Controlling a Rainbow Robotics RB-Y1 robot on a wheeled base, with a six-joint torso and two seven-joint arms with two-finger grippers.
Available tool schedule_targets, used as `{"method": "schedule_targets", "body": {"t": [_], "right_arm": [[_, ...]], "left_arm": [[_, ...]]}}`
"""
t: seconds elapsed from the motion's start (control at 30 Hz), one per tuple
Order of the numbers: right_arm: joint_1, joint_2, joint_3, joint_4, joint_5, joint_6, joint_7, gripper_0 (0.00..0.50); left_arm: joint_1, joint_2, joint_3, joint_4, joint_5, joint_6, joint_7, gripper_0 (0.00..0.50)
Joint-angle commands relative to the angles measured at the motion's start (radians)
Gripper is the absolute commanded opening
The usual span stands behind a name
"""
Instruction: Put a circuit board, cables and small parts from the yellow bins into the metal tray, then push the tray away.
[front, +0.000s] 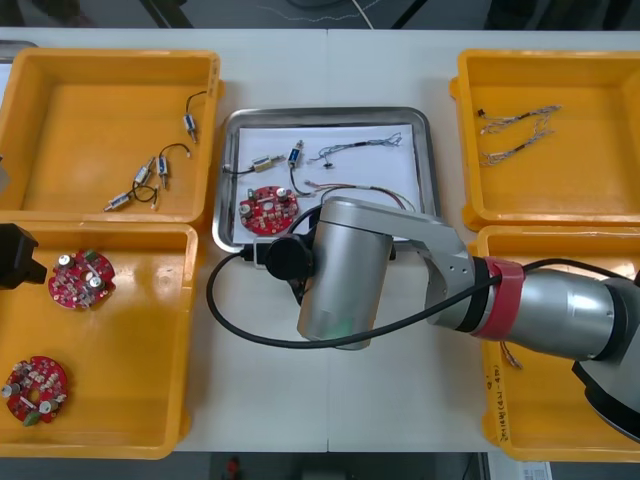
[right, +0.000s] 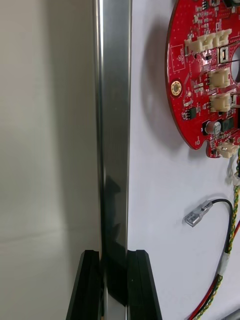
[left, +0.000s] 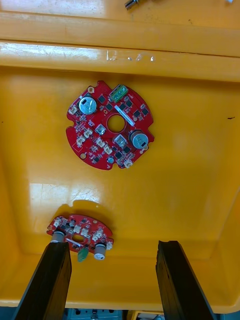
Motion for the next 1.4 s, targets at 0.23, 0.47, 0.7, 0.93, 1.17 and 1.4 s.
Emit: {"method": "schedule_targets", "body": {"t": [0.23, 0.47, 0.7, 0.93, 1.17, 1.4], "right_arm": [[-0.138, -0.003, 0.009, 0.098, -0.004, -0.015, 0.006, 0.0], [-0.179, -0.001, 0.009, 0.149, -0.004, -0.072, 0.014, 0.0], [-0.216, 0.003, 0.009, 0.222, -0.004, -0.156, 0.035, 0.0], [-0.256, 0.02, 0.009, 0.321, -0.004, -0.233, 0.046, 0.0], [-0.285, 0.04, 0.009, 0.419, 0.009, -0.319, 0.054, 0.0], [-0.305, 0.061, 0.008, 0.505, 0.016, -0.382, 0.052, 0.0]], "left_arm": [[0.015, 0.041, 0.029, -0.028, -0.01, -0.008, -0.104, 0.5], [0.015, 0.041, 0.029, -0.028, -0.01, -0.008, -0.104, 0.5], [0.015, 0.041, 0.029, -0.028, -0.01, -0.008, -0.104, 0.5], [0.015, 0.041, 0.029, -0.028, -0.01, -0.008, -0.104, 0.5], [0.015, 0.041, 0.029, -0.028, -0.01, -0.008, -0.104, 0.5], [0.015, 0.041, 0.029, -0.028, -0.01, -0.008, -0.104, 0.5]]}}
